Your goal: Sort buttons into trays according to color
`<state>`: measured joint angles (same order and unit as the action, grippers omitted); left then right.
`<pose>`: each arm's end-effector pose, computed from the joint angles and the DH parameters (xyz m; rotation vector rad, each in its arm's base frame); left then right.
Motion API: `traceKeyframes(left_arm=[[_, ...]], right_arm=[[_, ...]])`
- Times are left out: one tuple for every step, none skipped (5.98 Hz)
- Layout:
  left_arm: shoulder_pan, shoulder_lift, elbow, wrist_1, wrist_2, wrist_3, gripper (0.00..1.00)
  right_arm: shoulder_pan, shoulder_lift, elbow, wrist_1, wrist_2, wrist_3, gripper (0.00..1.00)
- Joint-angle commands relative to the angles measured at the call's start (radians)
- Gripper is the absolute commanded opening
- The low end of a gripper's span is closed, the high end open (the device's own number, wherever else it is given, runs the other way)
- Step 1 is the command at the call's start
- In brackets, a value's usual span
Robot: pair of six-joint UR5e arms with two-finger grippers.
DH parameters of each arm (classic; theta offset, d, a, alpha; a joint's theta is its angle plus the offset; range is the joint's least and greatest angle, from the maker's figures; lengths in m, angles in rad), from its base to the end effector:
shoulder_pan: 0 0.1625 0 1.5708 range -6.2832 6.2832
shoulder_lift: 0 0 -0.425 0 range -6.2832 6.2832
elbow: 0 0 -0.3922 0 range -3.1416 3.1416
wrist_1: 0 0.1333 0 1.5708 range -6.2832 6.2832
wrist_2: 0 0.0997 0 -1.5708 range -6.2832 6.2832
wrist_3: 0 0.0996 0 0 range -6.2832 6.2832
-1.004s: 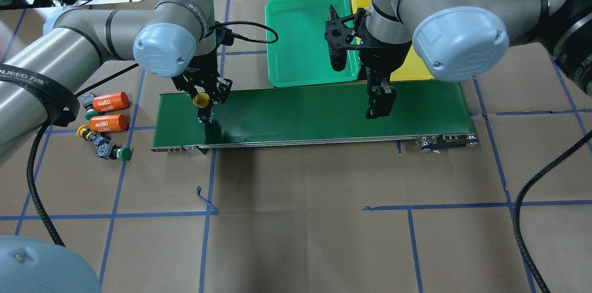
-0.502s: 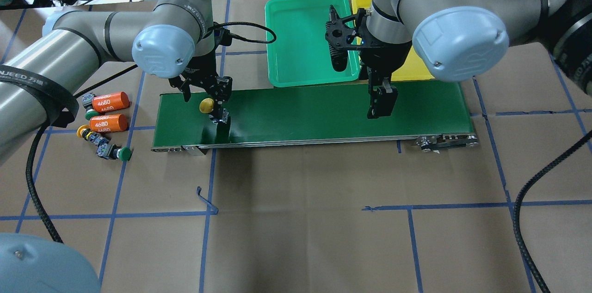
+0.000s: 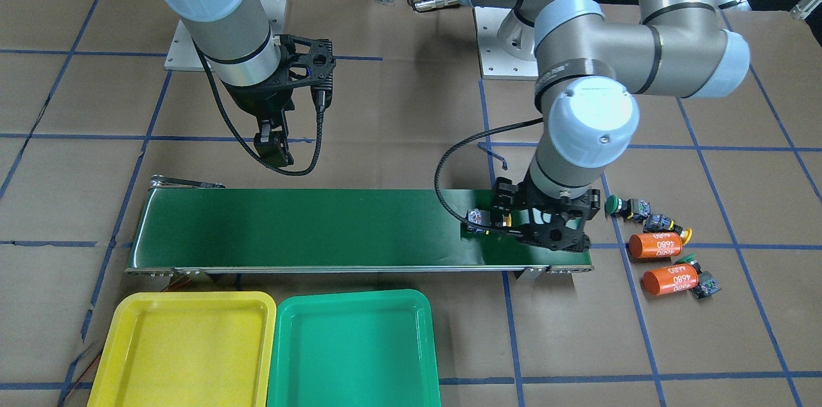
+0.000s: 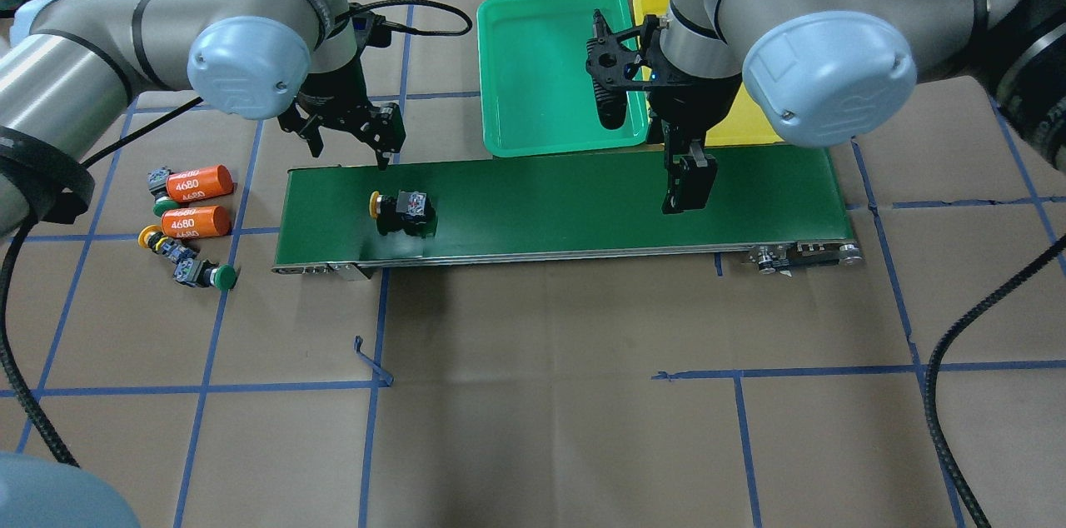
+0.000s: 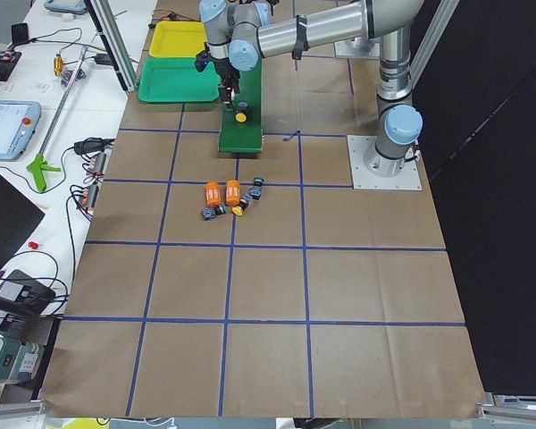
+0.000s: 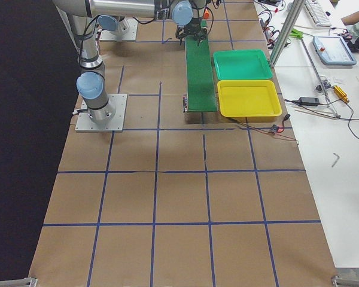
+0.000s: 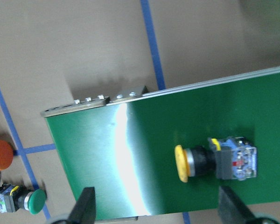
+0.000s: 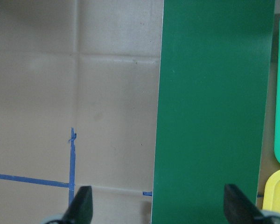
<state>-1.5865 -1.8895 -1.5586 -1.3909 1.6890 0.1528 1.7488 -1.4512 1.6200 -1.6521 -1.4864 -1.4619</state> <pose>-0.1309 -0.5915 0.3371 0.2659 3.0140 0.2036 0.2329 -0.4945 0.4110 -2.2053 2.0655 0.0296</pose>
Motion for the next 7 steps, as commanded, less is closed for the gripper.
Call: traceKeyframes(left_arm=[[0.159, 0.038, -0.015, -0.008, -0.006, 0.209, 0.93], [0.237, 0.041, -0.032, -0.002, -0.003, 0.325, 0.92], [0.325, 0.041, -0.038, -0.005, -0.005, 0.478, 0.91], [0.409, 0.039, -0.084, 0.010, -0.006, 0.648, 0.89], [0.427, 0.043, -0.134, 0.070, -0.006, 0.707, 0.89], [0.443, 0.040, -0.153, 0.125, -0.006, 0.854, 0.88], [0.459, 0.021, -0.156, 0.157, -0.008, 1.004, 0.87]], right_arm=[[0.000, 0.000, 0.000, 0.000, 0.000, -0.002, 1.00], [0.002, 0.000, 0.000, 0.000, 0.000, -0.002, 1.00], [0.002, 0.000, 0.001, 0.000, 0.000, -0.003, 1.00], [0.002, 0.000, 0.001, 0.000, 0.000, -0.002, 1.00], [0.002, 0.000, 0.001, -0.009, -0.002, 0.005, 1.00], [0.002, 0.000, 0.003, -0.021, -0.012, 0.011, 1.00], [0.002, 0.011, 0.029, -0.087, -0.024, 0.020, 1.00]])
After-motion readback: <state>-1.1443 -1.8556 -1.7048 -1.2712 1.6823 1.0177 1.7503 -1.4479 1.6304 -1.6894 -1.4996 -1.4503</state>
